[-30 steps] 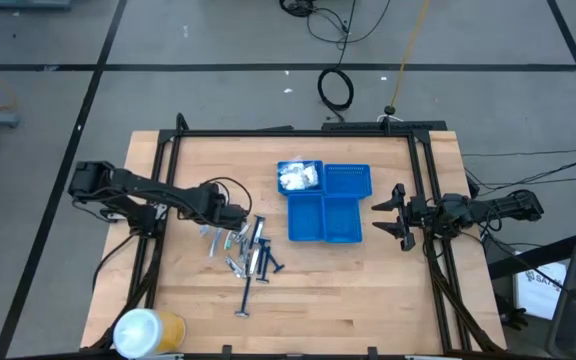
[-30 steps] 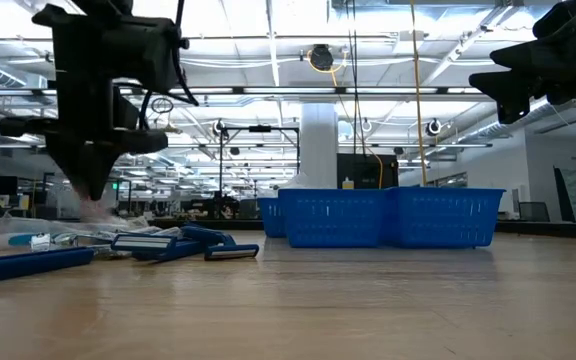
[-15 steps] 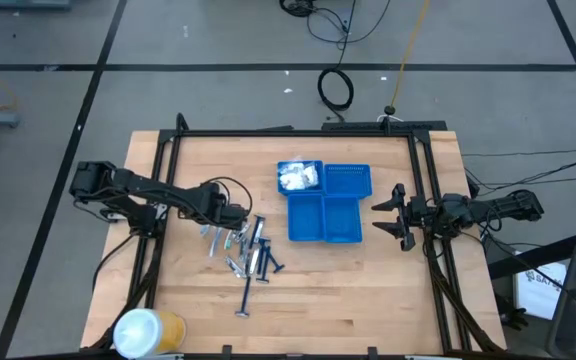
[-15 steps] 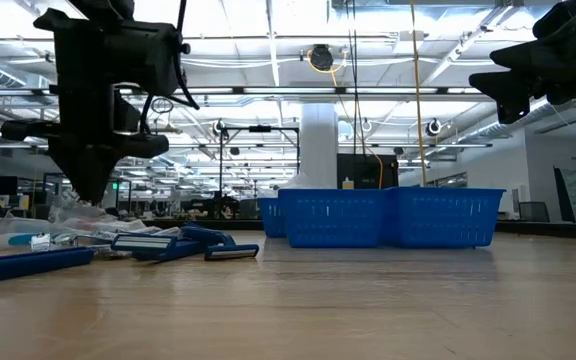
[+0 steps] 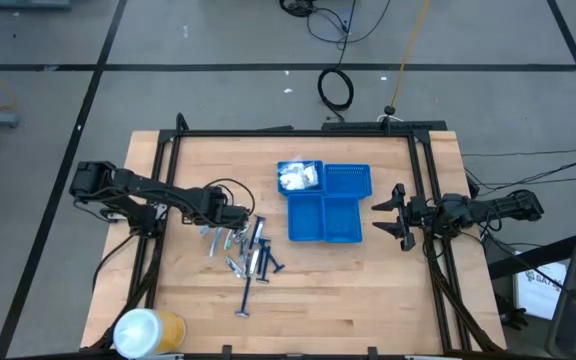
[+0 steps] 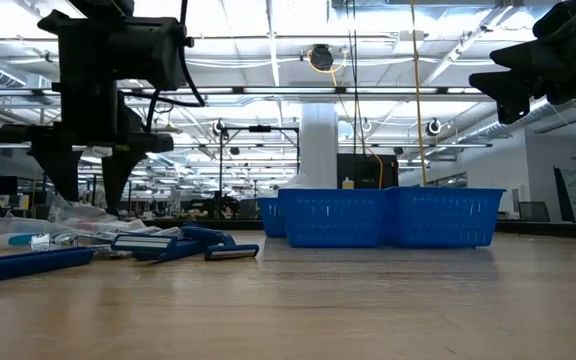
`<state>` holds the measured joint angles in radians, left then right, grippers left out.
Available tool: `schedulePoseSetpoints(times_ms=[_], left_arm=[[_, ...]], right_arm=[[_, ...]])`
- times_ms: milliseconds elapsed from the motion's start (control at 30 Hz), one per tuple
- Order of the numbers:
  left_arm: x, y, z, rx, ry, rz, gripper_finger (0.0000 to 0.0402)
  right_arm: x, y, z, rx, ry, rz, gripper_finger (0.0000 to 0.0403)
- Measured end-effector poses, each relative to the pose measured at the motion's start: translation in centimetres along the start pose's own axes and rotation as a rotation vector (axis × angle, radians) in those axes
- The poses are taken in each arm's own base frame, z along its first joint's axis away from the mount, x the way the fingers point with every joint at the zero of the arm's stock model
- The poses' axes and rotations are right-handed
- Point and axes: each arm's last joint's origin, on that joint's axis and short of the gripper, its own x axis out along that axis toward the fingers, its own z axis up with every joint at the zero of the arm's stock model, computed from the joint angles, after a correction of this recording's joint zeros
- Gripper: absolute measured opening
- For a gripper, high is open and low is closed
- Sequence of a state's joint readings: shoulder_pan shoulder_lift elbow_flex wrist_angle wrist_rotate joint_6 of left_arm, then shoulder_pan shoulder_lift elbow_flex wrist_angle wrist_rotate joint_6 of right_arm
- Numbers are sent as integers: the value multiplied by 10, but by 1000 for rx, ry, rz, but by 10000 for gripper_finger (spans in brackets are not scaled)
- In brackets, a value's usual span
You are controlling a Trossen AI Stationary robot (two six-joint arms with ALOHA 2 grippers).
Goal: Pick & Place Travel size toiletries
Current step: Put the orange toothbrush into the top right blue basket
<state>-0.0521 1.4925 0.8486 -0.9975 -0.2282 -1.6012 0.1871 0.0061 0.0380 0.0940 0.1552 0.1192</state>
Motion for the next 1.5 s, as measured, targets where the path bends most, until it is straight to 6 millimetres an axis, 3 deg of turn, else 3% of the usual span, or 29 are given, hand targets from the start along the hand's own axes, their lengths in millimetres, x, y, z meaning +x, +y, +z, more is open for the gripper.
schedulePoseSetpoints(times_ms=[133,600,1200,1300,1400,1500], left_arm=[[0,0,0,-4,-3,-5,228],[4,2,-1,15,4,11,126],[12,9,-4,8,35,41,112],[12,9,-4,23,41,41,81],[12,9,-3,36,15,46,23],[9,8,-2,46,-33,44,9]], right_arm=[[0,0,0,0,0,0,208],[0,0,0,0,0,0,208],[0,0,0,0,0,0,208],[0,0,0,0,0,0,208],[0,0,0,0,0,0,208],[0,0,0,0,0,0,208]])
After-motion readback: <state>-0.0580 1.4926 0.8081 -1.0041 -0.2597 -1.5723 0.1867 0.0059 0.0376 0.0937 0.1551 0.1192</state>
